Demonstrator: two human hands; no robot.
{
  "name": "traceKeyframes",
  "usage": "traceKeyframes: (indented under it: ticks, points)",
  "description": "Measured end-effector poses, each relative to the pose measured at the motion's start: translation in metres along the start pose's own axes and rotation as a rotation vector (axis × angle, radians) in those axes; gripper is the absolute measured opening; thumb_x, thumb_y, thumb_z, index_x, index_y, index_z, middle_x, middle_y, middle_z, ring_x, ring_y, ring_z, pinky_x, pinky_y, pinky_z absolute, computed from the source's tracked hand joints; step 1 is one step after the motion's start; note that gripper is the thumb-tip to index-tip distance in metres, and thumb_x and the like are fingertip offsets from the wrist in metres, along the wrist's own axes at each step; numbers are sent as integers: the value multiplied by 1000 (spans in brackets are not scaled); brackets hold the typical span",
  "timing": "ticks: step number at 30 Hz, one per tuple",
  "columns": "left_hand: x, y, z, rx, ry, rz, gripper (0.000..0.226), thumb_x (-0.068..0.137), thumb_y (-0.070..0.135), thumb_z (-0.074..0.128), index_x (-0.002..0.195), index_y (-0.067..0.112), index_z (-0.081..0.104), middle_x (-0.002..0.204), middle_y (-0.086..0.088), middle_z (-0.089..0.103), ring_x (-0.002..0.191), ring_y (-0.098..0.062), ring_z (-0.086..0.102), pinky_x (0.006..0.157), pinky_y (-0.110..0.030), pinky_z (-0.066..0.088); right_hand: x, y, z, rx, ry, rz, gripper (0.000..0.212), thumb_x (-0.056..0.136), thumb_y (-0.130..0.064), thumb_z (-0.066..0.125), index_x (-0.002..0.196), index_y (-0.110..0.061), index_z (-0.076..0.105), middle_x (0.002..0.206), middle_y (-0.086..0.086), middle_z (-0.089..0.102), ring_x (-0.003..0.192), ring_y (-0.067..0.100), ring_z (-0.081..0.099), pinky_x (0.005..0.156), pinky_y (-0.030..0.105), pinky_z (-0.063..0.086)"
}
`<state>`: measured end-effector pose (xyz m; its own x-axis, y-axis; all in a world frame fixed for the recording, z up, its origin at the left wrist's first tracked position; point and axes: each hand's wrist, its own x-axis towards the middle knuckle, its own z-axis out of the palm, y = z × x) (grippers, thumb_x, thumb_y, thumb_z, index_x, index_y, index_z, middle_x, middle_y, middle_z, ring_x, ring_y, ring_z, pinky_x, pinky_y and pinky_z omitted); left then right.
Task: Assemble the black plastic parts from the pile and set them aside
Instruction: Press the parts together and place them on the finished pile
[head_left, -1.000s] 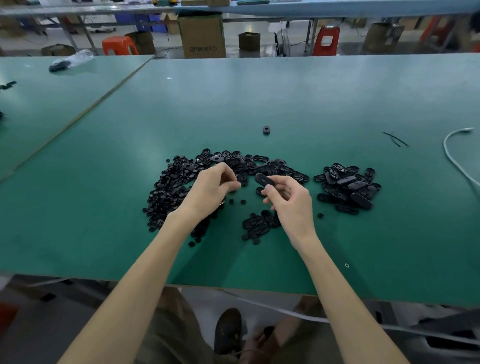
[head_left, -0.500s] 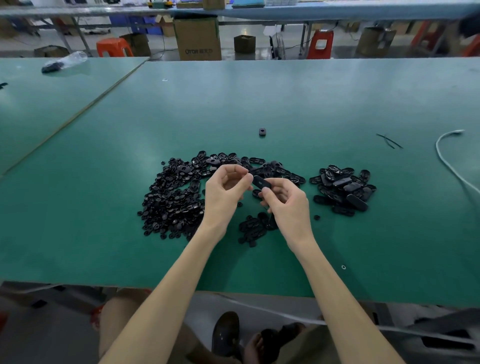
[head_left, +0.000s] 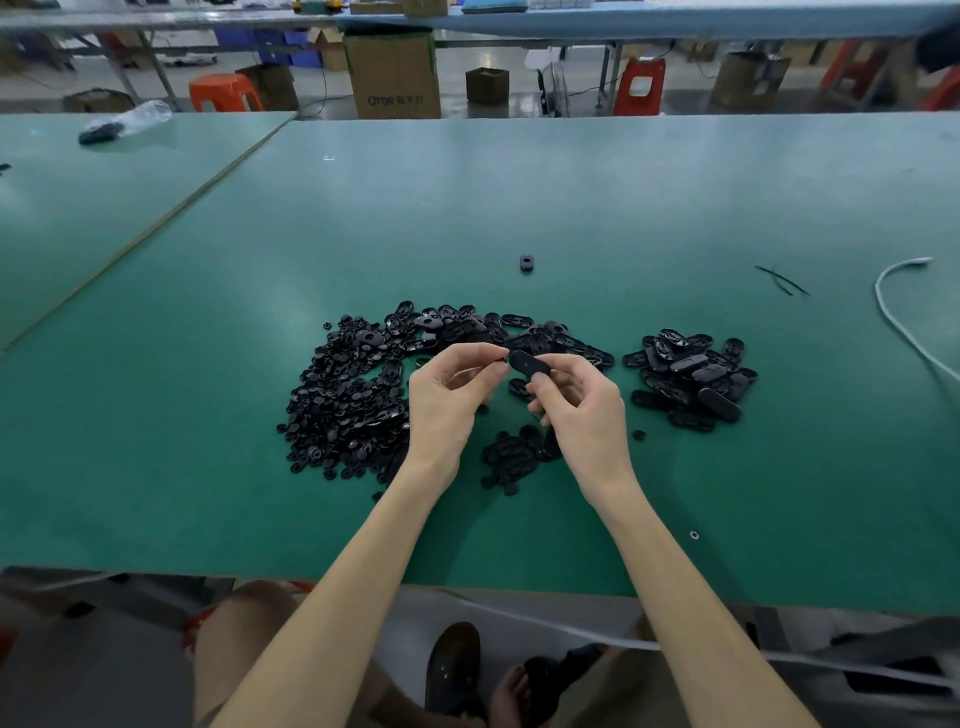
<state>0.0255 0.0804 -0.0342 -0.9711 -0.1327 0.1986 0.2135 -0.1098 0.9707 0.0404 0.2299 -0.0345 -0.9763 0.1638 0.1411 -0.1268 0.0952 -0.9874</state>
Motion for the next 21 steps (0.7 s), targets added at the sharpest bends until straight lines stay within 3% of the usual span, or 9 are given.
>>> traceKeyframes:
  ticks: [9, 15, 21]
  points:
    - [-1, -2, 0, 25, -31, 5, 17, 88, 8, 80, 102, 18, 80, 96, -1, 79, 87, -8, 72, 77, -18, 53, 0, 0, 0, 10, 3, 1, 20, 99, -7, 66, 109, -22, 74, 85, 0, 73, 68, 8, 68, 62, 23, 53]
    - [0, -7, 1, 130, -30, 6, 19, 85, 17, 85, 101, 18, 76, 93, 0, 78, 85, -9, 71, 75, -22, 54, 0, 0, -2, 2, 6, -23, 21, 101, -11, 66, 113, -23, 79, 92, 7, 75, 68, 7, 67, 63, 22, 52]
    - [0, -6, 1, 170, -43, 16, 14, 88, 14, 82, 100, 16, 75, 93, -1, 77, 87, -14, 71, 78, -25, 55, 1, 0, -2, -19, -6, -35, 21, 102, -10, 66, 115, -21, 78, 98, 8, 74, 68, 5, 67, 63, 20, 52]
